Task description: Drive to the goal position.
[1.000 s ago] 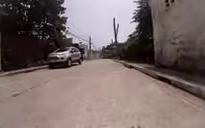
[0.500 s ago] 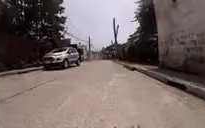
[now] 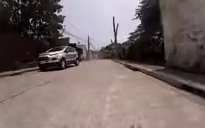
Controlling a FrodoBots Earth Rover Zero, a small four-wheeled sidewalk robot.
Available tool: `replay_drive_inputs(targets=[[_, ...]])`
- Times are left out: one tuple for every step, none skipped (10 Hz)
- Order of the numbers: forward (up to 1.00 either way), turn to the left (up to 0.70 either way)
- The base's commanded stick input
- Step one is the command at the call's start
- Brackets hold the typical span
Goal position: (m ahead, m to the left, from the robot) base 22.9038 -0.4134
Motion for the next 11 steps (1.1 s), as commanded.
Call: replay_drive_inputs(targets=[[1.00,0.00],[1.00,0.00],[1.00,0.00],[1.00,0.00],[1.00,0.00],[1.00,0.00],[1.00,0.00],[1.00,0.00],[1.00,0.00],[1.00,0.00],[1.00,0.00]])
